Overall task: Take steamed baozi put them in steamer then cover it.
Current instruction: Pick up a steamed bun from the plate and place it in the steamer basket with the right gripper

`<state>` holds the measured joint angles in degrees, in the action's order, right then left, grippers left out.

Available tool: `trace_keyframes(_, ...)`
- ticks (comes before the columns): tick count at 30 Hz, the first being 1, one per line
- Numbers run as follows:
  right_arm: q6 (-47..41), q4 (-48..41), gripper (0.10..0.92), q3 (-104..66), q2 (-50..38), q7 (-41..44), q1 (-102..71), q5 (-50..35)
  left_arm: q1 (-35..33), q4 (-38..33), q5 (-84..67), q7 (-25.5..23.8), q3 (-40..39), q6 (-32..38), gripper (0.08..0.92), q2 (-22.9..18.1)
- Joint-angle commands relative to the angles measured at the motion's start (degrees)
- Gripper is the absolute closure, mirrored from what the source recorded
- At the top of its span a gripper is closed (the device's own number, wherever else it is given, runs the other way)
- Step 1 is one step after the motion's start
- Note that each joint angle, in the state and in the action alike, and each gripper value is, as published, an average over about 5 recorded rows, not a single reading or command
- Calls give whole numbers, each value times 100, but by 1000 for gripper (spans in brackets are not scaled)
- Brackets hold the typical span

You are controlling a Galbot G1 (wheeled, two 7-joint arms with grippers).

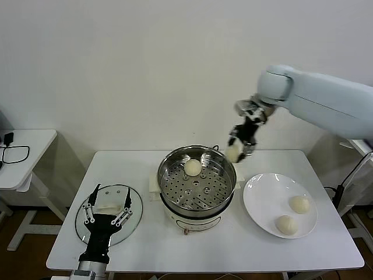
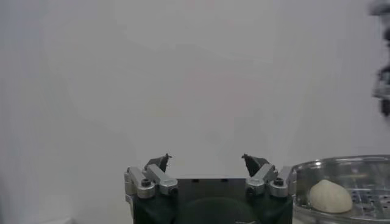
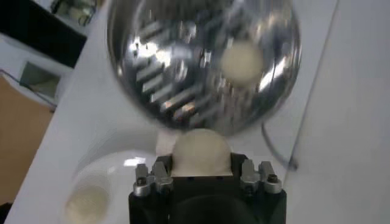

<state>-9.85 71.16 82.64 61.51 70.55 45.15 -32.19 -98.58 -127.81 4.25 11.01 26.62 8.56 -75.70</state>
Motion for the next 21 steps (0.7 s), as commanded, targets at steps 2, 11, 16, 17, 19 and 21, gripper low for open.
trace_keyframes(2, -713, 30, 381, 366, 1642, -798, -182, -906, 15, 2, 17, 2, 1, 5, 177, -14)
trace_keyframes(11, -768, -561, 386, 467, 2141, -1072, -878, -513, 17, 22, -10, 23, 94, 38, 177, -23)
trace_keyframes(16, -763, -714, 383, 473, 2257, -1147, -1090, -377, 14, 23, -20, 31, 127, 51, 177, -9)
trace_keyframes(17, -764, -725, 382, 475, 2263, -1150, -1110, -362, 14, 24, -22, 33, 131, 52, 177, -7)
trace_keyframes(19, -766, -740, 380, 477, 2268, -1149, -1145, -338, 13, 26, -25, 36, 140, 55, 177, -5)
trace_keyframes(21, -769, -737, 375, 478, 2264, -1148, -1165, -323, 11, 27, -28, 40, 149, 56, 177, -3)
